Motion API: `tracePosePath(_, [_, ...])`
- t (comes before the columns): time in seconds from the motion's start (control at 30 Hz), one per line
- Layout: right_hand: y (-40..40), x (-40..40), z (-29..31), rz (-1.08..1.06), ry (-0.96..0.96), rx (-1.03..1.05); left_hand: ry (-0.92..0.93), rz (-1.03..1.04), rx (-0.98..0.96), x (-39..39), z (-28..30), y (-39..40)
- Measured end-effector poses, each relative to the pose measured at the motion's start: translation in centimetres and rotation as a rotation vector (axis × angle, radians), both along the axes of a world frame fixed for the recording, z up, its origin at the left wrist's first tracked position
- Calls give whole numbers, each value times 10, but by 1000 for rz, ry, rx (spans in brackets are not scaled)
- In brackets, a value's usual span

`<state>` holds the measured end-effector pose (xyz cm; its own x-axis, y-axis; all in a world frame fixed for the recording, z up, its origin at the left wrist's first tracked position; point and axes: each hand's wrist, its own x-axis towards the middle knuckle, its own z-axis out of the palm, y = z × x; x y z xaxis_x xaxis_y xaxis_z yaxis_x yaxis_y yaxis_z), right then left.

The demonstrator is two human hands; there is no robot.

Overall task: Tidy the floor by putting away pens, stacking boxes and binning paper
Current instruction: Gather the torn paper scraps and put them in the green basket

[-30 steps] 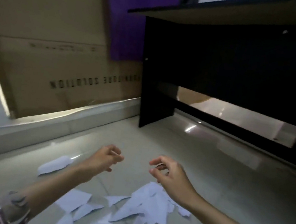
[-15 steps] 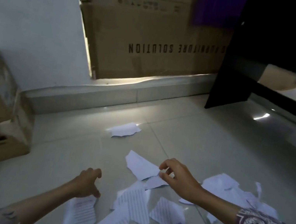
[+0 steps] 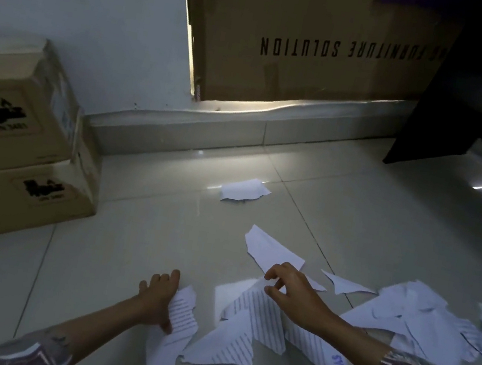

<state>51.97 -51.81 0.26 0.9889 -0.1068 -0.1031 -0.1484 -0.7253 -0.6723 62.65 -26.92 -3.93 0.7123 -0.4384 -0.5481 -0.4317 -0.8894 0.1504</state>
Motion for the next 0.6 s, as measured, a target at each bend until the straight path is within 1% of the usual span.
tracePosePath(0.13, [13,3,-11,86,24,-5,98,97,-179,-1,-1,14])
tracePosePath(0.23, [29,4,-17,246,40,-50,107,154,-226,1,9,26])
tracePosePath(0.33, [46,7,-23,487,78,-263,151,209,-264,6,22,38])
tracePosePath(0.43, [61,11,-29,682,88,-451,199,211,-364,15,33,49])
tracePosePath(0.5, [69,13,-34,750,86,-547,209,141,-417,19,38,52])
tracePosePath(0.6, [77,14,-35,741,94,-609,306,58,-475,20,42,48])
